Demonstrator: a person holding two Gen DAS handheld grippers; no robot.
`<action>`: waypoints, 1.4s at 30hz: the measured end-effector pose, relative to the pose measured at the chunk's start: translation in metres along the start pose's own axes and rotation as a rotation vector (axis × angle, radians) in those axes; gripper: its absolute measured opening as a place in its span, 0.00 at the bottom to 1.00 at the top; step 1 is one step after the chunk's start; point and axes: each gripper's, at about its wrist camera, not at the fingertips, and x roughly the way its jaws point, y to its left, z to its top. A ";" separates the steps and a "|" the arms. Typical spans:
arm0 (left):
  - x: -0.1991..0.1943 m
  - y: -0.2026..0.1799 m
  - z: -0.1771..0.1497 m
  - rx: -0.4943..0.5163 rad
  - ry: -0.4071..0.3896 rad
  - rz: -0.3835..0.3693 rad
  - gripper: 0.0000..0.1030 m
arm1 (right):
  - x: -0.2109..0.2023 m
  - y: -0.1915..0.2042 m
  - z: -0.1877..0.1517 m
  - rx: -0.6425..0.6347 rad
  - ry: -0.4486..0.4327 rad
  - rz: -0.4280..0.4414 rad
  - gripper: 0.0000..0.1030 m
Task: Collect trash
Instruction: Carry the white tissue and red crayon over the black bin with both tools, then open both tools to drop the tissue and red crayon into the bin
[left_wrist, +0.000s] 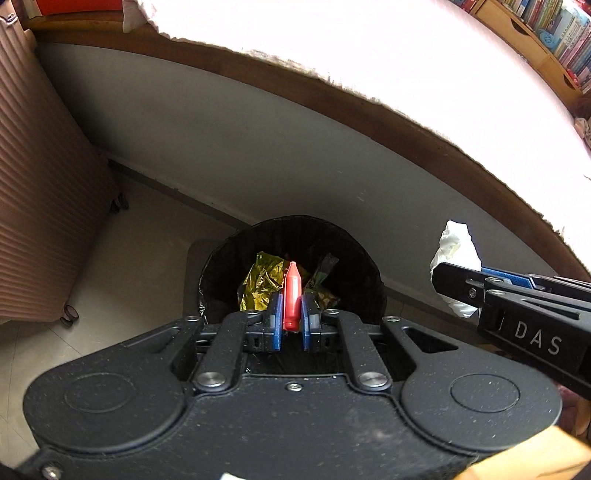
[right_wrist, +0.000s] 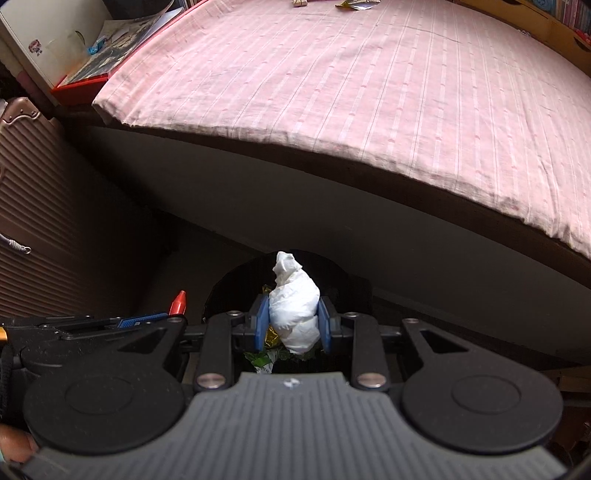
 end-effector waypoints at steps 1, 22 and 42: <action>0.001 -0.001 0.000 0.002 0.004 0.003 0.10 | 0.001 -0.001 0.000 0.001 0.001 0.001 0.33; 0.014 -0.003 0.006 0.012 0.031 0.021 0.20 | 0.010 -0.010 0.004 0.044 0.021 0.024 0.39; -0.002 -0.005 0.013 0.009 -0.012 0.039 0.47 | 0.005 -0.020 0.004 0.068 0.003 0.018 0.55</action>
